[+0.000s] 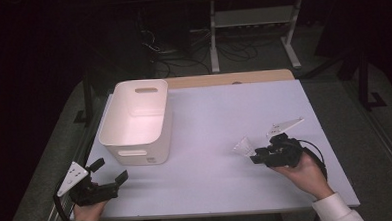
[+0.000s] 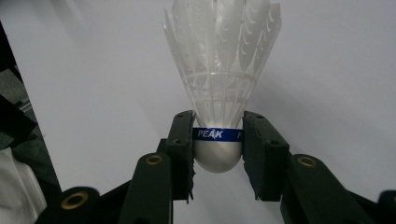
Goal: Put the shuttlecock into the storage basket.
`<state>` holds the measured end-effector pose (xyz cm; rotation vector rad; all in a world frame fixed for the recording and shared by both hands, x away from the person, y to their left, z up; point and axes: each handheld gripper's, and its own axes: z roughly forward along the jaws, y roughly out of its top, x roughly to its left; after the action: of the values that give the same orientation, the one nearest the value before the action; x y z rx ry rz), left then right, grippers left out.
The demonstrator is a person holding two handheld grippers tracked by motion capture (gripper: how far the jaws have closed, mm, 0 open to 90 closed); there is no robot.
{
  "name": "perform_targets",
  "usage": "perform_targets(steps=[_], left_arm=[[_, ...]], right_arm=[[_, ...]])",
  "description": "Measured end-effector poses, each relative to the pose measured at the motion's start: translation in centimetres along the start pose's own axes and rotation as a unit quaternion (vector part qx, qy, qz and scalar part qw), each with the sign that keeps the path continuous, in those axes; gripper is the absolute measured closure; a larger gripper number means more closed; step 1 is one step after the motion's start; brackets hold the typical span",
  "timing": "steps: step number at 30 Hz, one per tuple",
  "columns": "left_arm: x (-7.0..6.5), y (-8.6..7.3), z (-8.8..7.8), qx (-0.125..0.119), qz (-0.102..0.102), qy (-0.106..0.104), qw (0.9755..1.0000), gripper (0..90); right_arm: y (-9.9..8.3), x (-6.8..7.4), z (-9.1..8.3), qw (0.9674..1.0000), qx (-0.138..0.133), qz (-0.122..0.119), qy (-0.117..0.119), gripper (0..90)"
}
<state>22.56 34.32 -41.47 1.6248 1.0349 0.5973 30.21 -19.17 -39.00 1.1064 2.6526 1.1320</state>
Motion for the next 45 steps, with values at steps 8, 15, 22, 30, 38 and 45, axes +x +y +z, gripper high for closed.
perform_targets(steps=[8, 15, 22, 30, 38, 45], left_arm=[[0.0, 0.0, 0.0, 0.0, -0.001, -0.001, 1.0, 0.0], [-0.1, 0.0, 0.0, -0.003, -0.004, -0.001, 1.0, 0.0], [-0.1, 0.0, 0.0, -0.004, -0.005, -0.001, 1.0, 0.0], [-0.1, 0.0, 0.0, -0.005, -0.005, -0.002, 1.0, 0.0], [-0.1, 0.0, 0.0, -0.005, -0.005, -0.002, 1.0, 0.0], [-0.1, 0.0, 0.0, -0.005, -0.005, -0.003, 1.0, 0.0]], right_arm=[[1.1, 0.0, -0.6, 1.0, -0.007, -0.002, 0.006, 63.8], [1.8, 0.0, -0.9, 0.9999, -0.014, -0.006, 0.007, 63.8], [2.7, -0.1, -1.0, 0.9997, -0.021, -0.009, 0.01, 63.8], [3.7, -0.1, -0.9, 0.9995, -0.027, -0.011, 0.012, 63.8], [4.3, -0.2, -0.6, 0.999, -0.035, -0.016, 0.022, 63.8], [5.0, 0.0, -0.2, 0.9988, -0.038, -0.016, 0.028, 63.8]])
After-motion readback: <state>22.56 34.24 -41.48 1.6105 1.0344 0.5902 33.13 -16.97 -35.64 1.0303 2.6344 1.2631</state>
